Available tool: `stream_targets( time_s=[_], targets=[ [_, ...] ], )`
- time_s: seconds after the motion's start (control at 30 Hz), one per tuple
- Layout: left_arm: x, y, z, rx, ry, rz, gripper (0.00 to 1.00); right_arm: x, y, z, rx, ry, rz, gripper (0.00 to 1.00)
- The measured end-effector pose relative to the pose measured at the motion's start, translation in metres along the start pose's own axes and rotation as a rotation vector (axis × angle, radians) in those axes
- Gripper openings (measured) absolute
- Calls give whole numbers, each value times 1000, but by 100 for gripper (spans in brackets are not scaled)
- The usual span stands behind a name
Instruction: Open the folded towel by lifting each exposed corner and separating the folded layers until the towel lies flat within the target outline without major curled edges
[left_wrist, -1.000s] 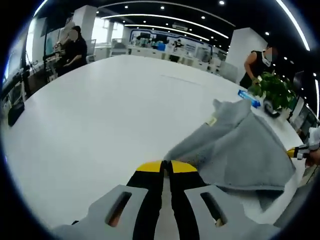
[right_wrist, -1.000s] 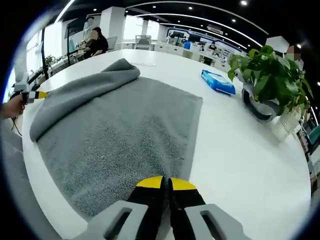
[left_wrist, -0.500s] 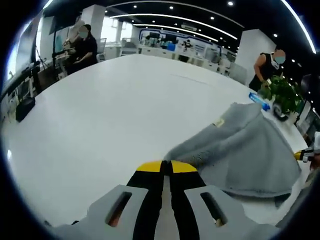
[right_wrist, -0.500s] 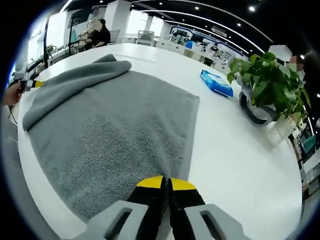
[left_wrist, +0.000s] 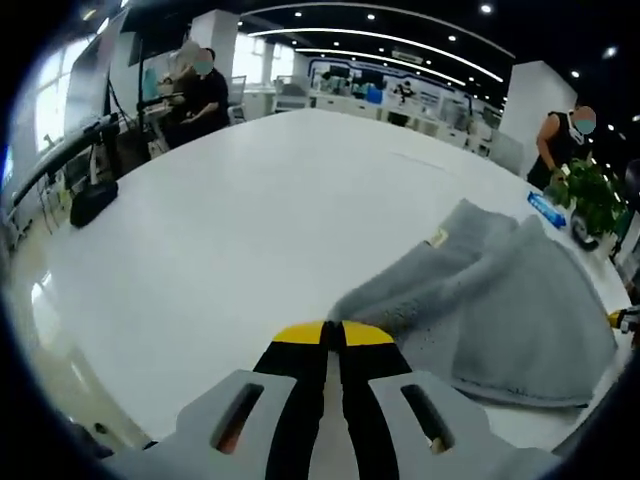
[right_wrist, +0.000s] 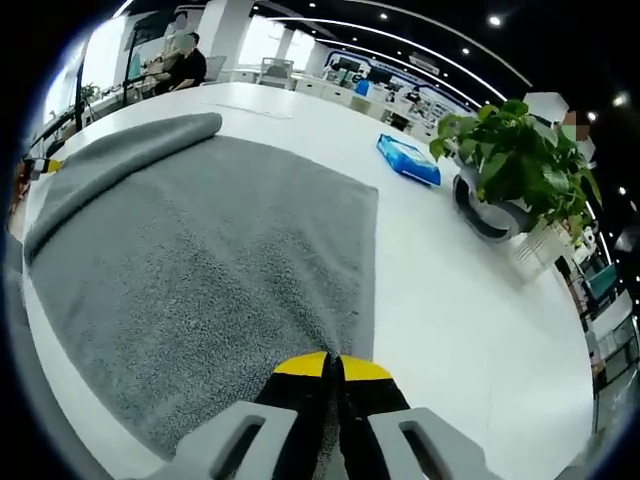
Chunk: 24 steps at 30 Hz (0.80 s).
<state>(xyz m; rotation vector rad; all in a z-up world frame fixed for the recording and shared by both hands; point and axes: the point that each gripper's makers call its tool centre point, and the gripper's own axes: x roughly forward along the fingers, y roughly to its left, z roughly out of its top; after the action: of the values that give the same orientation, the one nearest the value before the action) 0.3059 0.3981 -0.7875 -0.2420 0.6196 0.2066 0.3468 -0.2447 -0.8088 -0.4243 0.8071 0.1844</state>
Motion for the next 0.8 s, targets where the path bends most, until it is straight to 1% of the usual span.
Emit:
stream_targets(
  time_s=[0.1, 0.23, 0.43, 0.53, 0.67, 0.8],
  targets=[
    [1, 7, 1, -3, -4, 12, 3, -2, -4, -3, 18, 0, -4, 0],
    [1, 10, 0, 6, -9, 19, 3, -3, -5, -5, 26, 0, -7, 0],
    [-8, 16, -5, 0, -11, 39, 3, -7, -9, -10, 28, 2, -22, 0],
    [-17, 19, -10, -7, -15, 51, 3, -8, -12, -15, 36, 7, -31, 0],
    [-25, 24, -18, -11, -25, 67, 3, -15, -15, -23, 54, 12, -43, 0],
    [-37, 30, -25, -33, -40, 85, 3, -18, -18, -28, 117, 15, -51, 0]
  ],
)
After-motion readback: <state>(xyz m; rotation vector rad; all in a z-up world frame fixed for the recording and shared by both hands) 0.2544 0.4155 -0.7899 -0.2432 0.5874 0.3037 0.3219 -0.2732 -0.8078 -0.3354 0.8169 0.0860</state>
